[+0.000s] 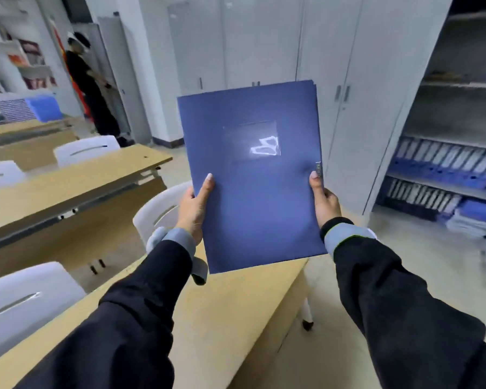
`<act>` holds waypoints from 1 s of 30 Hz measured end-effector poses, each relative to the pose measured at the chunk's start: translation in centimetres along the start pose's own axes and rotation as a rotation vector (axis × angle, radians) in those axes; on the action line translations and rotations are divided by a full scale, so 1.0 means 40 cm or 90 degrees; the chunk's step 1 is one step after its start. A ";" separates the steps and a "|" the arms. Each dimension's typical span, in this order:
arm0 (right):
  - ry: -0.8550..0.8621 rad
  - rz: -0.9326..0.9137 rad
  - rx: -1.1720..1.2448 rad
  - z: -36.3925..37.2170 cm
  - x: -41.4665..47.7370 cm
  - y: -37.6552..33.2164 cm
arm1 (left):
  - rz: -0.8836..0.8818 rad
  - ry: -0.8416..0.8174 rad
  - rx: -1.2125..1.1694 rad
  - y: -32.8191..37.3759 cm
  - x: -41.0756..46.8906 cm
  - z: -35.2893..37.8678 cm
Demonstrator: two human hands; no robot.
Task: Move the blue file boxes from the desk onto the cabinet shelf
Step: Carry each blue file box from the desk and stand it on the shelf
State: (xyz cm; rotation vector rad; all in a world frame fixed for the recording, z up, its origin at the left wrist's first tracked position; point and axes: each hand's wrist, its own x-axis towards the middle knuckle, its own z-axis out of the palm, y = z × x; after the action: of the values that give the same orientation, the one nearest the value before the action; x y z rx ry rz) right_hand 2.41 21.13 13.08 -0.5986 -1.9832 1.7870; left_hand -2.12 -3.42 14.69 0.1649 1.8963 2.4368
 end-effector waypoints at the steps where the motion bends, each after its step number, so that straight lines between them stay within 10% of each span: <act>1: 0.029 0.000 0.006 -0.069 0.031 0.006 | -0.011 -0.030 0.005 -0.017 0.020 0.075; 15: 0.369 -0.050 0.027 -0.987 0.354 -0.021 | -0.076 -0.330 -0.029 -0.177 0.183 1.141; 30: 0.517 -0.106 -0.015 -1.434 0.885 -0.060 | -0.041 -0.456 -0.091 -0.258 0.520 1.875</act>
State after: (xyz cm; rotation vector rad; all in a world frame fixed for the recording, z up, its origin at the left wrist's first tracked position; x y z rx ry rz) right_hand 5.16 87.98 21.65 -0.9445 -1.4307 1.1462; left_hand -14.48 73.56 23.99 0.8226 1.3780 2.0497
